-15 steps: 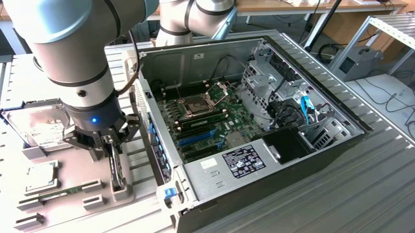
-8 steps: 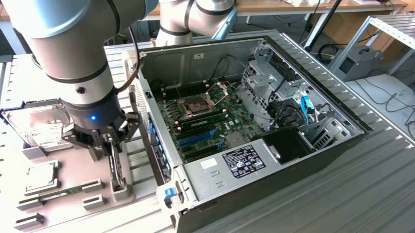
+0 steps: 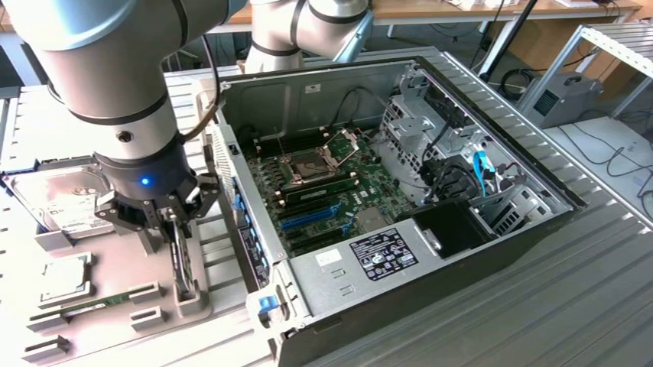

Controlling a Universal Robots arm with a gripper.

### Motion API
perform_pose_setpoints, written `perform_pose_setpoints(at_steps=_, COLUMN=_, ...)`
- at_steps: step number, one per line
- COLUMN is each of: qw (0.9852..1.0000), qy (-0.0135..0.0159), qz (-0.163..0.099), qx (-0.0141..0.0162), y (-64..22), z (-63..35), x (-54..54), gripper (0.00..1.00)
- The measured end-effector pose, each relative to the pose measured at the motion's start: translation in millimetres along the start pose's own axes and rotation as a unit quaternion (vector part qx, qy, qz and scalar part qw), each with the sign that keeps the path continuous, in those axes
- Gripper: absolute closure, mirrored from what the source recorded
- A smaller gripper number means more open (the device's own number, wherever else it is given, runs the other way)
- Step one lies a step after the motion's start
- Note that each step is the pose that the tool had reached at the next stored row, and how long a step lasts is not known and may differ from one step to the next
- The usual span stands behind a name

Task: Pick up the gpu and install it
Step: 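Pick up the gpu and move the gpu toward the slot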

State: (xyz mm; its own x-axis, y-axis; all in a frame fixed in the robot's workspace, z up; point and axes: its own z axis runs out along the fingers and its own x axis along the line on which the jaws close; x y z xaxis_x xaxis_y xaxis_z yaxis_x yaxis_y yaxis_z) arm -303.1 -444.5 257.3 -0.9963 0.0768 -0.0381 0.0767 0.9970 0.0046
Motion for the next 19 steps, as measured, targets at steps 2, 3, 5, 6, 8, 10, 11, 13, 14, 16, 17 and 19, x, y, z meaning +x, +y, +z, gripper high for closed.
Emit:
perform_pose_setpoints(at_steps=2, qw=1.0000, qy=0.0000, qz=0.000, qx=0.0000, y=0.0, z=-1.2, x=0.0, gripper=0.71)
perform_pose_setpoints(at_steps=3, qw=1.0000, qy=0.0000, qz=0.000, qx=0.0000, y=0.0, z=-1.7, x=-0.1, gripper=0.71)
perform_pose_setpoints(at_steps=5, qw=1.0000, qy=-0.0001, qz=0.000, qx=-0.0001, y=0.0, z=-2.4, x=-0.1, gripper=0.71)
perform_pose_setpoints(at_steps=6, qw=1.0000, qy=-0.0001, qz=0.000, qx=-0.0001, y=0.0, z=-2.7, x=-0.1, gripper=0.71)
perform_pose_setpoints(at_steps=8, qw=1.0000, qy=-0.0001, qz=0.000, qx=0.0000, y=0.0, z=-3.4, x=-0.1, gripper=0.71)
perform_pose_setpoints(at_steps=10, qw=1.0000, qy=0.0000, qz=0.000, qx=0.0001, y=0.0, z=-4.3, x=-0.2, gripper=0.71)
perform_pose_setpoints(at_steps=11, qw=1.0000, qy=0.0001, qz=0.000, qx=0.0002, y=0.0, z=-4.8, x=-0.2, gripper=0.71)
perform_pose_setpoints(at_steps=13, qw=1.0000, qy=0.0000, qz=0.000, qx=0.0002, y=0.0, z=-5.8, x=-0.2, gripper=0.71)
perform_pose_setpoints(at_steps=14, qw=1.0000, qy=0.0000, qz=0.000, qx=0.0003, y=0.0, z=-6.4, x=-0.2, gripper=0.71)
perform_pose_setpoints(at_steps=16, qw=1.0000, qy=0.0000, qz=0.000, qx=0.0003, y=0.0, z=-7.3, x=-0.3, gripper=0.71)
perform_pose_setpoints(at_steps=17, qw=1.0000, qy=0.0000, qz=0.000, qx=0.0004, y=0.0, z=-7.8, x=-0.3, gripper=0.71)
perform_pose_setpoints(at_steps=19, qw=1.0000, qy=0.0000, qz=0.000, qx=0.0005, y=0.0, z=-8.8, x=-0.3, gripper=0.71)
